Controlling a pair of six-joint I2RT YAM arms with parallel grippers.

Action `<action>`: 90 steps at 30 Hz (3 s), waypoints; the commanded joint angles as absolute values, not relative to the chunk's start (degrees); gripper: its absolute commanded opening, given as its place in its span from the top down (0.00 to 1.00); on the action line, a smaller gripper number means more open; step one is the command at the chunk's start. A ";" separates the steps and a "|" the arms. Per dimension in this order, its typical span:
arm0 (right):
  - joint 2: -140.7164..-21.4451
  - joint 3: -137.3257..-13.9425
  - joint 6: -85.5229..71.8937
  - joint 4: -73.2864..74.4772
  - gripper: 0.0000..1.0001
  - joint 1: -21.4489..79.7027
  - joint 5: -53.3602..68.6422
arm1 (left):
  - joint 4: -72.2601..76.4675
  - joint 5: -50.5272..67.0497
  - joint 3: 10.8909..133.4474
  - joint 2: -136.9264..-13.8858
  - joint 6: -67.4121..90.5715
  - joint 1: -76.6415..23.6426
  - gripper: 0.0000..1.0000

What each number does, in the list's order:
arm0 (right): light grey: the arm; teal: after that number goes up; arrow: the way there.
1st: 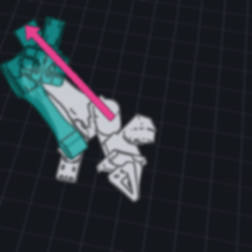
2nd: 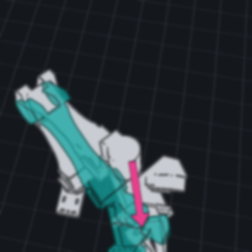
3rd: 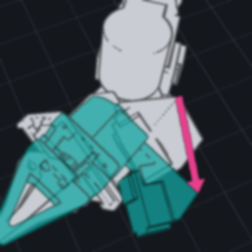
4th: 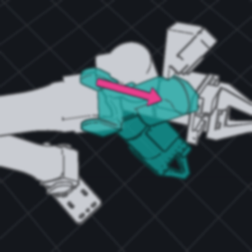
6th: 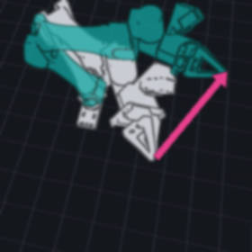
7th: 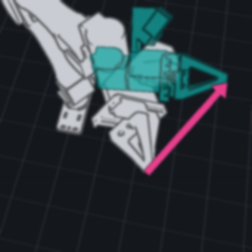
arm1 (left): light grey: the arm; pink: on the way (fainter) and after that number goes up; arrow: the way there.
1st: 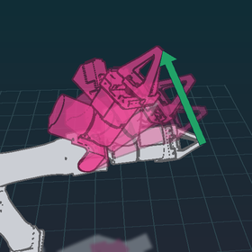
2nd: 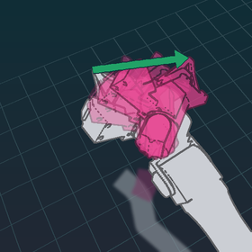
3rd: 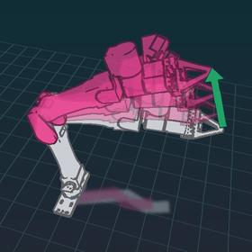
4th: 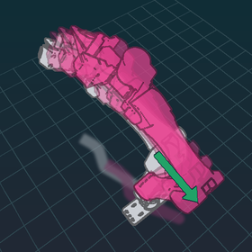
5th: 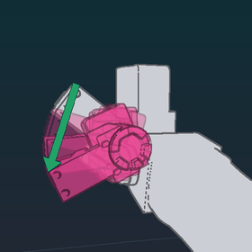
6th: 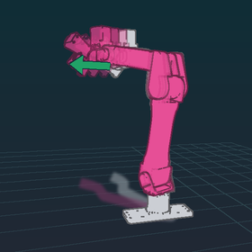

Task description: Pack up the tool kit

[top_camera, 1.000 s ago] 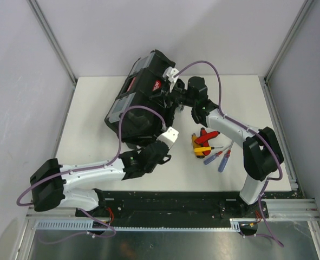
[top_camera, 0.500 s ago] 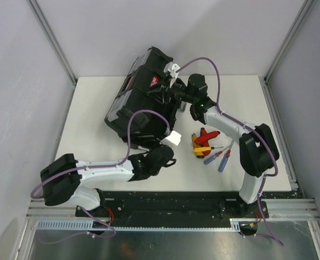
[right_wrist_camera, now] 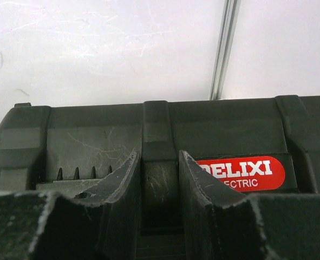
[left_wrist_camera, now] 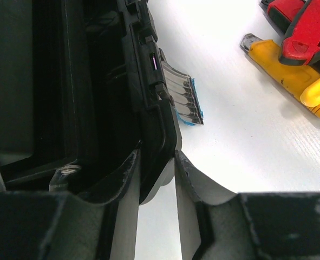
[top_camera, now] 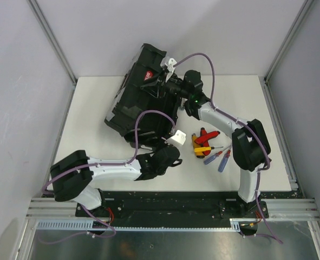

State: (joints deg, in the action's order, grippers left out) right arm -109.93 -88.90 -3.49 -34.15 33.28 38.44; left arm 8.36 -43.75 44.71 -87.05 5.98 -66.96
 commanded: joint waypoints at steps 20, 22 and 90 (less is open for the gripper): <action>-126.09 -109.75 -26.58 -51.32 1.00 34.67 33.04 | 1.63 -30.87 43.42 -97.80 12.62 -69.05 0.68; -126.84 -109.94 -28.81 -52.34 1.00 34.11 33.66 | 1.64 -31.36 42.98 -97.53 13.68 -68.70 0.68; -116.58 -74.80 -44.94 -3.64 0.56 23.40 20.94 | 0.48 -28.73 44.53 -78.53 17.27 -54.23 0.64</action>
State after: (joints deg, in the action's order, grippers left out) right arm -113.19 -74.46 -45.47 -6.68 23.07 24.91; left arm 0.60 -23.00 40.99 -82.21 17.54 -55.42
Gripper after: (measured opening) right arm 0.474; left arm 0.356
